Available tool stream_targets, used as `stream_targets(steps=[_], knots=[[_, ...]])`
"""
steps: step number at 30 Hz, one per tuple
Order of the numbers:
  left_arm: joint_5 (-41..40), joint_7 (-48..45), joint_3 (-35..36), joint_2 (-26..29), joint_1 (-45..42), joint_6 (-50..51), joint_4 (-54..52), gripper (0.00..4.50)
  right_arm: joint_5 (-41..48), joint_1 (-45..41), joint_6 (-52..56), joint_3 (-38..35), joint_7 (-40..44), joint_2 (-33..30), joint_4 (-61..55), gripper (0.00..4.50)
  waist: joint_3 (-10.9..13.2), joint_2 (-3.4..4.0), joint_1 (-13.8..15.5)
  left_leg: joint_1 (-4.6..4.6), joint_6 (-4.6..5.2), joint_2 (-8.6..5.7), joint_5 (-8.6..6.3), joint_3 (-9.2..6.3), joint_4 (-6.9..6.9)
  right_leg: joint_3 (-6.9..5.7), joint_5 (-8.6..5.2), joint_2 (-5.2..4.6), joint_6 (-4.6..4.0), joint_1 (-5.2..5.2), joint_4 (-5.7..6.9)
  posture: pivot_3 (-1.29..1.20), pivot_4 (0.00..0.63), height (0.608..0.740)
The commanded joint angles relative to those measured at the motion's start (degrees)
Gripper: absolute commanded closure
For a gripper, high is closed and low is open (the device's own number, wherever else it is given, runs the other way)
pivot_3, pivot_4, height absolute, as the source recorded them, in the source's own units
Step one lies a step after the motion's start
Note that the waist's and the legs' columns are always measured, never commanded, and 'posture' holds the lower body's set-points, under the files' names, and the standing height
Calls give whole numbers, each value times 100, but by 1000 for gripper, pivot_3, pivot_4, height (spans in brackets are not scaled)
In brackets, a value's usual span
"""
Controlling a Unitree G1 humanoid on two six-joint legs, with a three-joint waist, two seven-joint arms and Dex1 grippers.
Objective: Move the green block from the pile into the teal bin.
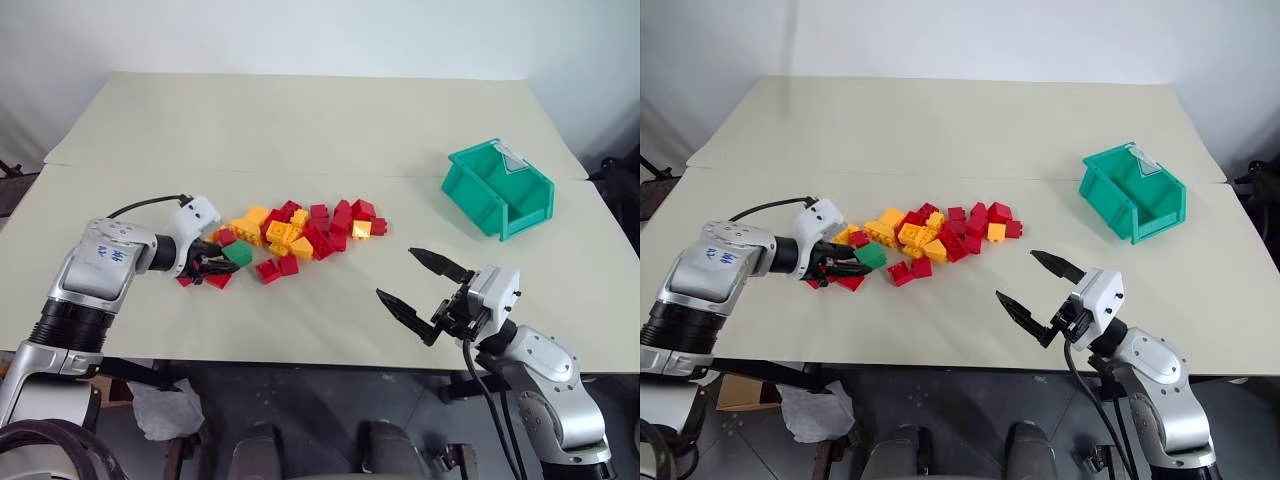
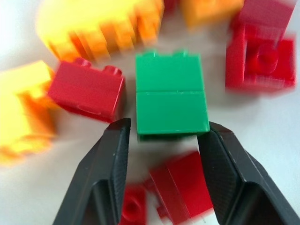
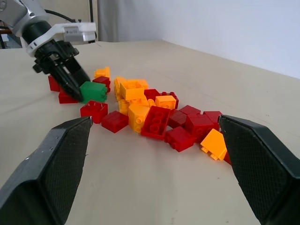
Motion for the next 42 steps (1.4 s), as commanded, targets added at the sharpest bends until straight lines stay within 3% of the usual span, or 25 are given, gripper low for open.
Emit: stream_targets(steps=[1, 9, 12, 17, 18, 27, 31, 38, 42], knots=[[-424, -589, 638, -61, 61, -1490, 270, 2211, 64, 23, -89, -58, -21, 0, -172, 0, 0, 0, -1, -2, 0, 0, 0, 0, 0, -1, 0, 0, 0, -2, 1, 0, 150, 740], [-249, -824, 571, 32, 141, -2030, 699, 2211, 79, 53, -77, -108, -22, -35, -202, 0, 0, 0, -13, -2, 0, 0, 0, 0, 1, -2, 0, 0, 0, -4, 2, 0, 150, 740], [-162, -807, 555, 83, 160, -2051, 731, 1609, 81, 63, -72, -117, -21, -43, -209, 0, 0, 0, -6, -5, 0, 0, 0, 0, 1, -2, 0, 0, 0, -4, 1, 0, 150, 740], [-28, -887, 339, 183, 285, -1813, 524, 120, 75, 40, -54, -100, -41, -32, -213, 0, 0, 0, -16, -4, 0, 0, 0, 0, 0, -2, 0, 0, 0, -4, 1, 0, 150, 740], [20, -880, 267, 207, 282, -1669, 443, 22, 72, 43, -52, -97, -45, -31, -222, 0, 0, 0, -15, -3, 0, 0, 0, 0, 0, -2, 0, 0, 0, -4, 2, 0, 150, 740], [402, -363, -181, 30, 65, -586, 16, 22, 47, -44, -58, -59, -64, -6, -179, 0, -1, 0, 2, -2, 0, -1, 0, -1, 1, -1, 0, 0, 0, -2, 2, 0, 150, 740], [515, -391, -309, 132, 65, -489, 33, 875, 54, -49, -67, -77, -63, -8, -174, 0, -3, 3, -18, 4, 0, 0, 0, 0, 1, 0, 0, 0, 0, 0, 7, 0, 150, 740], [575, -856, -592, 387, 44, -473, -90, 2993, 34, -60, -92, -77, -76, 5, -151, 0, -6, 5, -4, 6, 0, 1, 0, 0, 2, 1, 0, 0, 0, 2, 8, 0, 150, 740], [549, -945, -563, 341, -86, -649, 39, 3030, 21, -65, -120, -78, -91, 19, -142, 0, -6, 5, -3, 5, 1, 0, -1, 1, -2, 1, 0, 0, 0, 3, 2, 0, 150, 740]])
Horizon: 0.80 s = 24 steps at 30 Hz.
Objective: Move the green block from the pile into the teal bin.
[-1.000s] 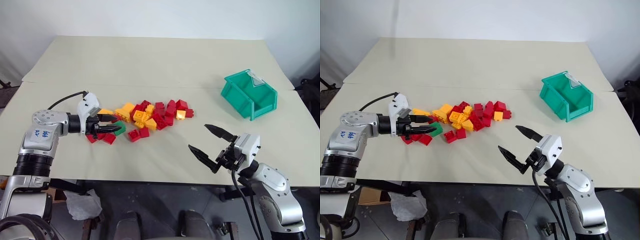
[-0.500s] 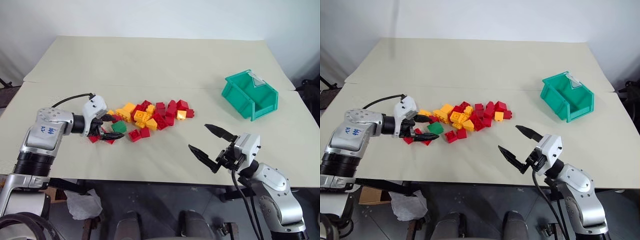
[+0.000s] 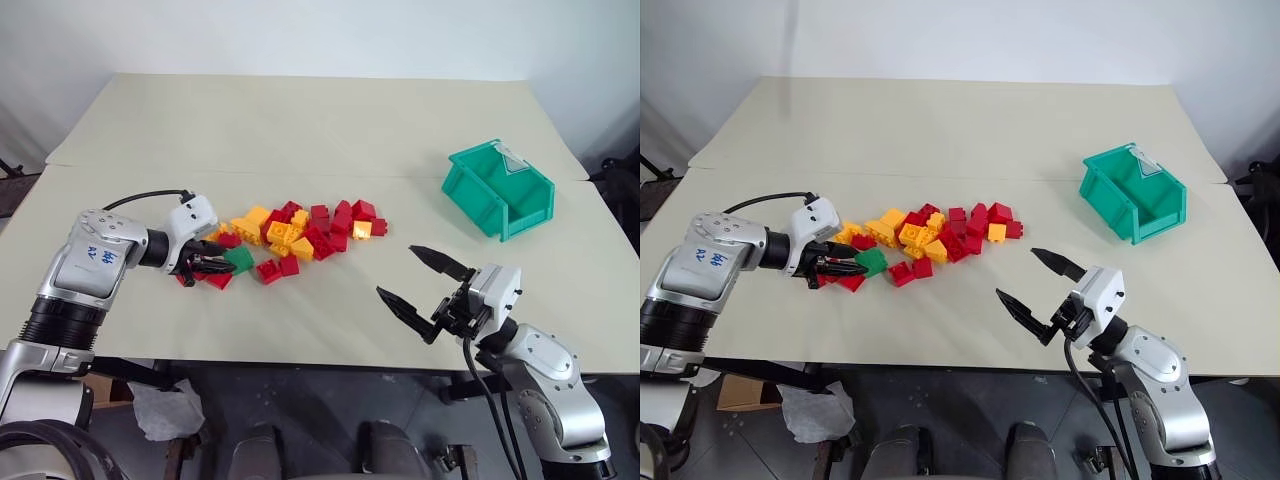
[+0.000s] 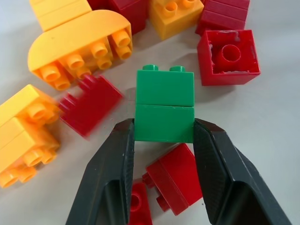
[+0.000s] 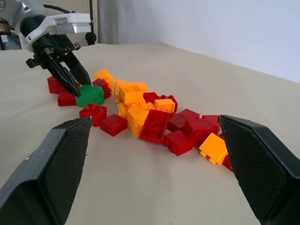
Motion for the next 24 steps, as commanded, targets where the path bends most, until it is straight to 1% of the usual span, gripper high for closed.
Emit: stream_targets(steps=[1, 5, 8, 10, 12, 15, 17, 21, 24], knots=[[44, -208, -140, -37, -46, -180, 121, 3030, 22, -25, -114, -63, -61, 24, -137, 0, 0, 0, -1, 0, 0, 0, 0, 0, 0, 0, 0, 0, 0, -1, 0, 0, 150, 740], [-8, -125, 60, -212, -191, -623, 402, 3030, -2, -10, -141, -32, -77, 43, -130, 0, 0, 0, 7, 0, 0, 0, 0, 0, 2, 0, 0, 0, 0, -1, 0, 0, 150, 740], [-503, -119, 615, -615, -470, -1129, 651, 3030, 7, 23, -152, -61, -87, 38, -146, 0, 2, -4, 72, -7, 0, 0, 0, -1, 8, -1, 0, 0, 0, -1, -1, 0, 150, 740], [-850, -426, 870, -796, -620, -1548, 715, 3030, 32, 56, -134, -115, -75, 1, -185, 0, 7, -12, 101, -15, 1, 0, 0, -2, 13, -2, 0, 0, 0, -5, -3, 0, 150, 740], [-1132, -787, 978, -932, -725, -1813, 681, 3030, 65, 77, -102, -188, -63, -55, -225, 0, 9, -16, 112, -19, 1, 0, -1, -2, 10, -4, 0, 0, 1, -9, -4, 0, 150, 740], [-1352, -1222, 853, -1218, -867, -2059, 563, 3030, 164, 117, -14, -370, -27, -201, -312, 0, 9, -15, 117, -17, 1, -1, -1, -2, 7, -4, 0, 0, 1, -10, -3, 0, 150, 740], [-1371, -1341, 684, -1534, -998, -2209, 560, 3030, 355, 146, 165, -518, -26, -329, -419, 0, 9, -15, 128, -17, 1, -1, 0, -1, 10, -4, 0, 0, 1, -8, -3, 0, 150, 740], [-1261, -1437, 351, -2186, -1211, -2464, 689, 3030, 678, 140, 504, -761, -85, -536, -635, 0, 10, -17, 140, -19, 1, -1, -1, -2, 15, -4, 1, 0, 1, -7, -5, 0, 150, 740], [-1114, -1378, 145, -2574, -1310, -2662, 958, 3030, 715, 292, 595, -914, -139, -616, -743, 0, 10, -17, 132, -19, 1, -2, -1, -2, 13, -4, 1, 0, 1, -7, -7, 0, 150, 740]])
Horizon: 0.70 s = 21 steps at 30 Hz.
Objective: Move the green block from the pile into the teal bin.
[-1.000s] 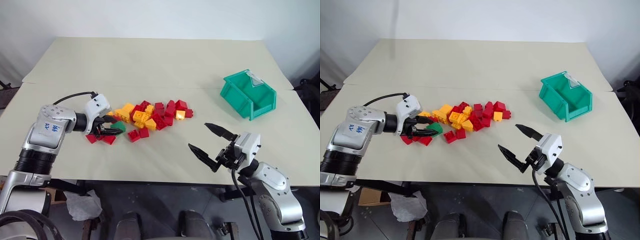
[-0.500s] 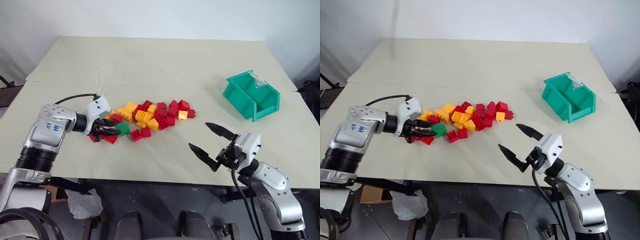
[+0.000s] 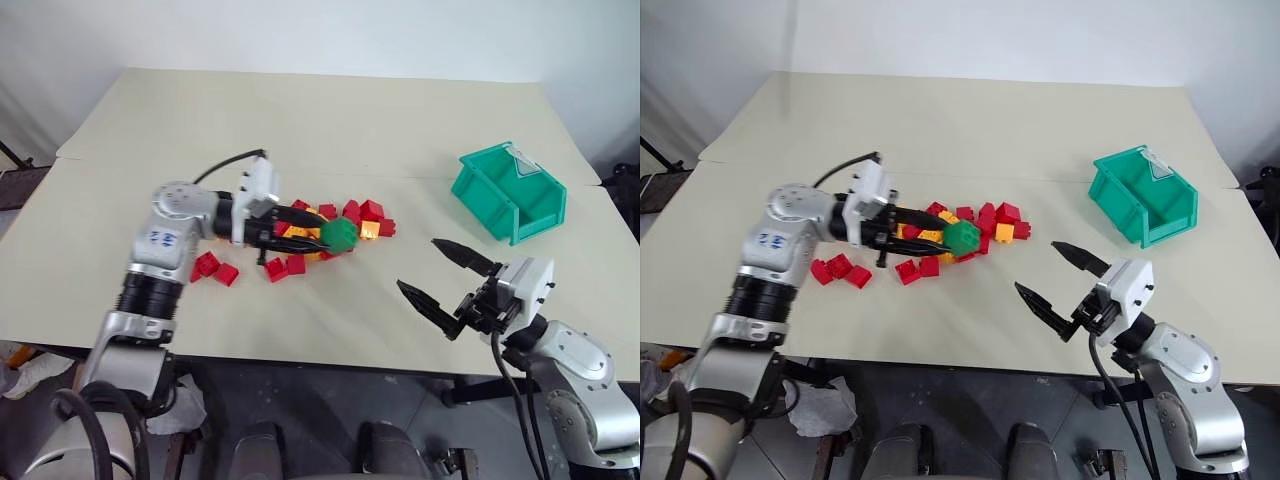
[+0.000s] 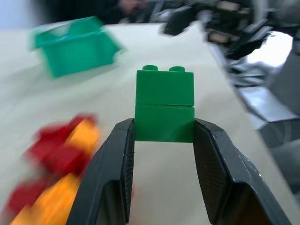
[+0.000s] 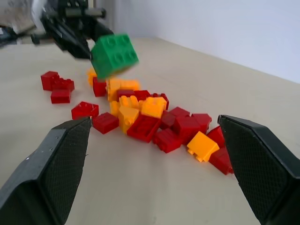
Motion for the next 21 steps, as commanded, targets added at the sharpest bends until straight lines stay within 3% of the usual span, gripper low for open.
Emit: stream_targets(steps=[1, 8, 12, 15, 21], knots=[[141, 23, -135, -210, -208, -288, 230, 3030, 126, 177, 60, -282, -75, -90, -302, 0, 0, 0, -12, 1, 0, 0, 0, 0, -1, -1, 0, 0, 0, 0, 1, 0, 150, 740], [1036, 614, -806, -1291, -797, -980, 1730, 3030, -84, 1284, -187, -1121, 57, -189, -319, 0, 0, -1, 127, -6, 9, -9, -5, -8, 3, -1, 2, 0, 3, 16, -34, 0, 150, 740], [1492, 1186, -1049, -2346, -1371, -1385, 3003, 3030, -77, 2539, -470, -1918, 60, 152, -359, 0, 1, -2, 244, -13, 21, -12, -12, -4, -6, -6, 6, 0, 12, 20, -66, 0, 150, 740], [1840, 1417, -1173, -2652, -1579, -1590, 3679, 3030, -110, 3048, -627, -1989, -63, 448, -537, 0, 1, -1, 235, -14, 21, -14, -12, -7, -19, -14, 7, 0, 13, 27, -90, 0, 150, 740], [1886, 1455, -952, -2860, -1749, -1697, 4188, 1040, -215, 3585, -751, -1913, -341, 926, -901, 0, -4, 13, 3, -4, 17, -7, -10, -8, -13, -12, 2, 0, 5, 19, -87, 0, 150, 740]])
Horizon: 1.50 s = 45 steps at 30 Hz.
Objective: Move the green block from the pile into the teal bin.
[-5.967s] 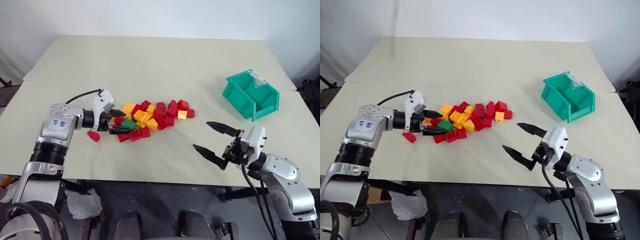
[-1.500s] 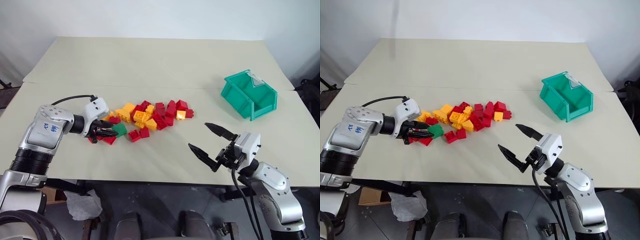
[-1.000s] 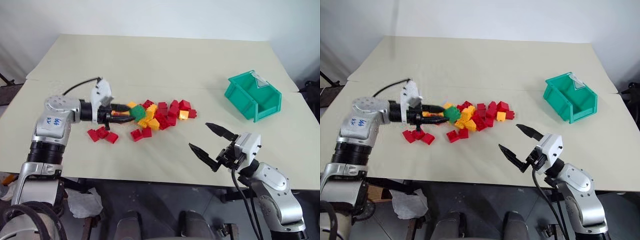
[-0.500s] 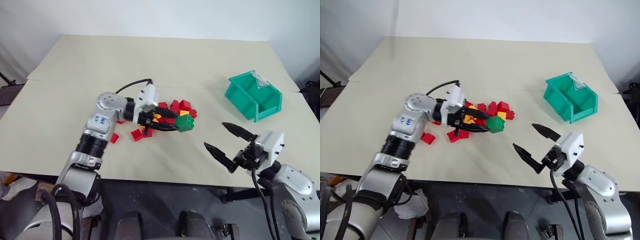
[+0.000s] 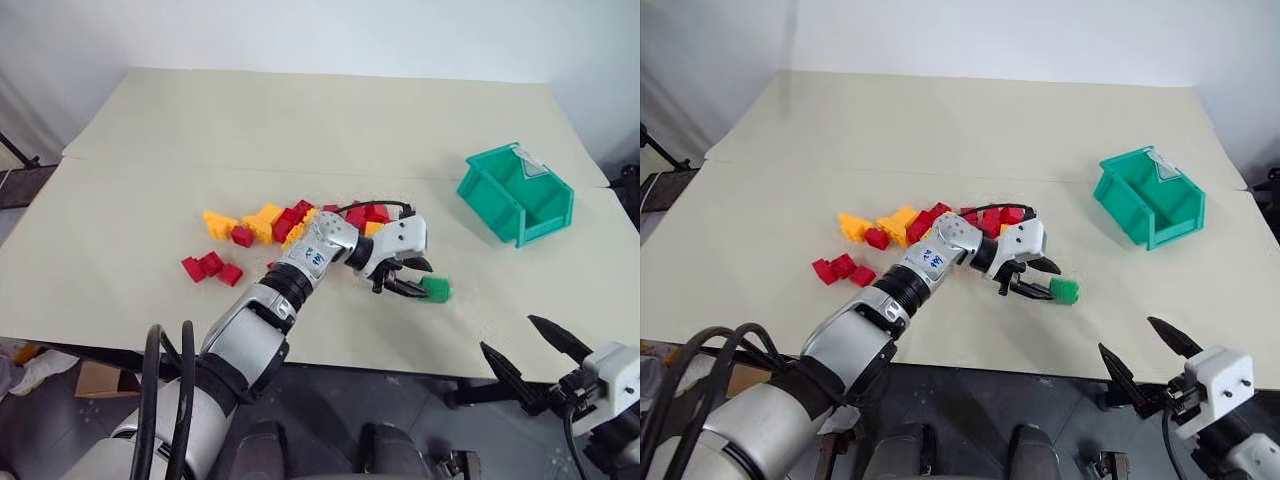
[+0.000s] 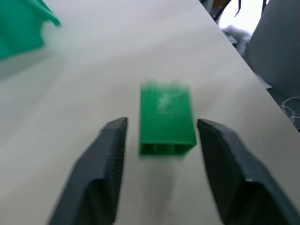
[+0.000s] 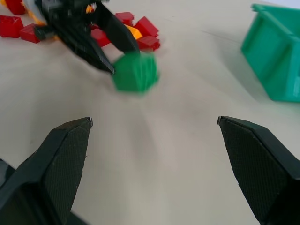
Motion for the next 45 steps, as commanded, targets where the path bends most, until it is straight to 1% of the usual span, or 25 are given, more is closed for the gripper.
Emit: stream_targets(steps=[1, 3, 4, 7, 8, 11, 14, 15, 17, 20, 23, 24, 26, 28, 30, 33, 36, 39, 42, 45], knots=[[-50, 100, 264, -55, -229, -219, 83, 760, -37, 217, -156, -47, -199, 184, -376, 0, -2, 3, -28, 0, 0, 0, 0, 0, 4, 1, 0, 0, 0, 0, 1, 0, 150, 740], [-107, 134, 421, -15, -240, -366, 132, 105, -40, 261, -162, -61, -246, 230, -425, 0, -2, 4, -25, -1, 0, 0, 0, 0, 8, 4, 0, 0, -1, 1, 1, 0, 150, 740], [-120, 135, 496, 20, -239, -431, 148, 17, -37, 277, -169, -70, -253, 233, -436, 0, -2, 4, -21, -1, 1, 0, 0, 0, 8, 4, 0, 0, -1, 1, 1, 0, 150, 740], [-459, -274, 941, 267, -201, -762, 78, 17, 17, 288, -155, -166, -267, 180, -461, 0, -3, 5, -23, -1, 1, 0, -1, 0, 6, 4, 0, 0, -1, 0, 2, 0, 150, 740], [-665, -552, 1139, 403, -178, -806, 0, 17, 68, 250, -122, -243, -274, 124, -452, 0, -3, 5, -22, -1, 1, 0, 0, 0, 5, 4, 0, 0, -1, 0, 3, 0, 150, 740], [-1254, -1396, 1656, 866, 18, -1107, -403, 17, 310, 181, -9, -532, -238, -52, -338, 0, -3, 7, -26, -1, 0, 0, 0, 0, 4, 4, 0, 0, -1, -1, 6, 0, 150, 740], [-1694, -1876, 2086, 1398, 294, -1201, -813, 17, 612, 170, 146, -811, -137, -236, -143, 0, -3, 8, -21, 0, 0, 0, 0, -1, 4, 4, 0, 0, -1, 1, 11, 0, 150, 740], [-1805, -2075, 2188, 1789, 558, -945, -1139, 17, 691, 125, 180, -902, -35, -354, -11, 0, -3, 8, -7, 0, 0, 0, 0, -1, 4, 4, 0, 0, -1, 1, 11, 0, 150, 740], [-1962, -2245, 2306, 2276, 959, -521, -1669, 17, 771, 80, 235, -1006, 131, -517, 158, 0, -6, 14, -43, -1, 5, -4, -4, -4, 8, 5, 2, 0, 4, 15, 13, 0, 150, 740], [-2172, -2061, 2548, 2936, 1925, -101, -2804, 17, 662, -110, 339, -932, 478, -984, 456, 0, -5, 13, -126, 6, 5, 1, -4, 1, -2, 8, 3, 3, 5, 4, 28, 0, 150, 740], [-2350, -1815, 2708, 3369, 2725, 413, -3675, 17, 630, -328, 423, -816, 746, -1330, 638, 0, -5, 15, -150, 10, 3, 3, -3, -5, 4, 12, 3, 2, 5, 5, 49, 0, 150, 740], [-2410, -1759, 2781, 3533, 3077, 579, -3977, 17, 662, -555, 508, -737, 799, -1494, 708, 0, -5, 14, -130, 11, 3, 2, -3, -6, 9, 12, 3, 2, 5, 6, 54, 0, 150, 740], [-2529, -1493, 3052, 3759, 3802, 782, -4524, 17, 725, -1084, 804, -466, 1040, -1976, 894, 0, -5, 13, -168, 10, 1, 4, -2, -14, 20, 11, 3, 2, 5, 13, 55, 0, 150, 740], [-2568, -1298, 3158, 3919, 4358, 924, -5003, 17, 670, -1601, 1165, -12, 1403, -2532, 1111, 0, -5, 13, -179, 9, 3, 3, -3, -7, 32, 25, 3, 2, 5, 12, 56, 0, 150, 740], [-2661, -1066, 3195, 3941, 4652, 1119, -5394, 17, 623, -2176, 1490, 459, 1625, -2920, 1355, 0, -4, 10, -175, 13, 3, 5, -3, -10, 39, 25, 2, 2, 4, 12, 68, 0, 150, 740], [-2786, -766, 3232, 3902, 4992, 1296, -5828, 17, 433, -3150, 1883, 1209, 1824, -3250, 1788, 0, -4, 10, -142, 7, 3, 6, -3, -18, 56, 25, 2, 2, 3, 10, 84, 0, 150, 740], [-2923, -492, 3229, 3828, 5301, 1480, -6271, 17, -24, -4349, 2113, 2134, 2013, -3269, 2456, 0, -4, 10, -161, 3, 4, 6, -7, -17, 64, 25, 2, 2, 3, 10, 88, 0, 150, 740], [-3095, -286, 3196, 3808, 5571, 1748, -6726, 17, -465, -5359, 2231, 2835, 2102, -3049, 3185, 0, -3, 12, -186, 2, 3, 7, -7, -12, 66, 26, 2, 2, 3, 4, 89, 0, 150, 740], [-3182, -95, 3202, 3791, 5739, 1871, -7030, 17, -949, -6039, 2061, 3391, 2299, -2830, 3915, 0, -3, 12, -184, 1, 2, 9, -7, -12, 65, 25, 2, 2, 3, -1, 94, 0, 150, 740], [-3242, 22, 3178, 3788, 5824, 1930, -7206, 17, -1173, -6421, 1932, 3658, 2498, -2612, 4370, 0, -3, 12, -176, 0, 2, 9, -7, -9, 65, 25, 2, 2, 3, -1, 92, 0, 150, 740]])
